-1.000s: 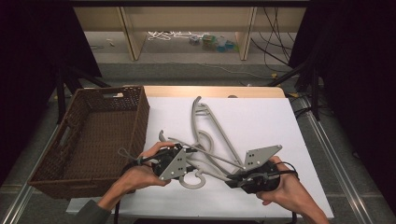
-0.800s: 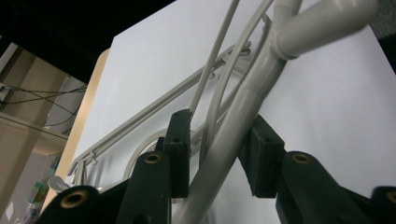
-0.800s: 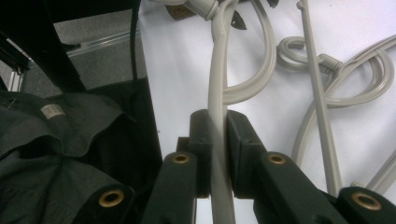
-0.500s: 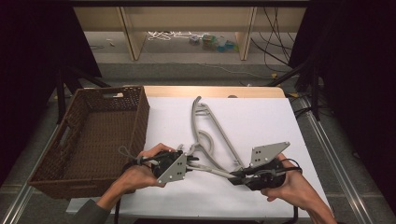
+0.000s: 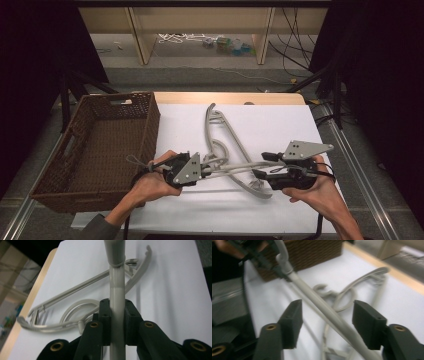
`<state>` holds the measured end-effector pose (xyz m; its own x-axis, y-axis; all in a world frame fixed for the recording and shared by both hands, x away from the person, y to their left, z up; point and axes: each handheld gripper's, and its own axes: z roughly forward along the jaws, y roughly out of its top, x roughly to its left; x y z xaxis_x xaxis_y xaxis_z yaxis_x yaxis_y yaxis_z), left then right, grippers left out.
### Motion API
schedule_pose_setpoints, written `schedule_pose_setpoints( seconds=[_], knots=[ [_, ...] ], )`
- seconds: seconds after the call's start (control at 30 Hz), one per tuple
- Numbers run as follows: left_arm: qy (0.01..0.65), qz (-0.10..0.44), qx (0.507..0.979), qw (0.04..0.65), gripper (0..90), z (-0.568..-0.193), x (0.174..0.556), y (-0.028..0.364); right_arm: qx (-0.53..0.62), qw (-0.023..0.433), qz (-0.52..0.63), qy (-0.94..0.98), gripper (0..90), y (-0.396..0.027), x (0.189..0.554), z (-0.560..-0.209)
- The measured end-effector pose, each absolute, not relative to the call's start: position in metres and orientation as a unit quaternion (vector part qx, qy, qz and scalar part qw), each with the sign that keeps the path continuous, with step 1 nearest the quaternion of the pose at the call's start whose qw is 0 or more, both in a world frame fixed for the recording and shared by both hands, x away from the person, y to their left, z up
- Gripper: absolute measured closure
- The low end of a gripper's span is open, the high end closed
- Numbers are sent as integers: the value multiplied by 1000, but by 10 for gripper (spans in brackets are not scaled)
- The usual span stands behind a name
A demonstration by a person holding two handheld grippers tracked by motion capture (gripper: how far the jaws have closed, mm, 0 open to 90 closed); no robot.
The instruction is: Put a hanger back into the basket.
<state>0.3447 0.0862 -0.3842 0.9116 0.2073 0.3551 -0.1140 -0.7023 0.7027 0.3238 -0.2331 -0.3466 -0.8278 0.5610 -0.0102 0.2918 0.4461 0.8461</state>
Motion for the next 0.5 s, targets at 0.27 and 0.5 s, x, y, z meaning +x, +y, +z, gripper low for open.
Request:
schedule_pose_setpoints(
  seconds=[0.27, 0.5],
  knots=[
    [105, 189, 892, 396, 793, -379, 355, 96, 297, 207, 482, 798, 256, -239, 325, -342],
    [173, 178, 874, 418, 792, -372, 365, 110, 317, 235, 503, 769, 223, -242, 324, -348]
  ],
)
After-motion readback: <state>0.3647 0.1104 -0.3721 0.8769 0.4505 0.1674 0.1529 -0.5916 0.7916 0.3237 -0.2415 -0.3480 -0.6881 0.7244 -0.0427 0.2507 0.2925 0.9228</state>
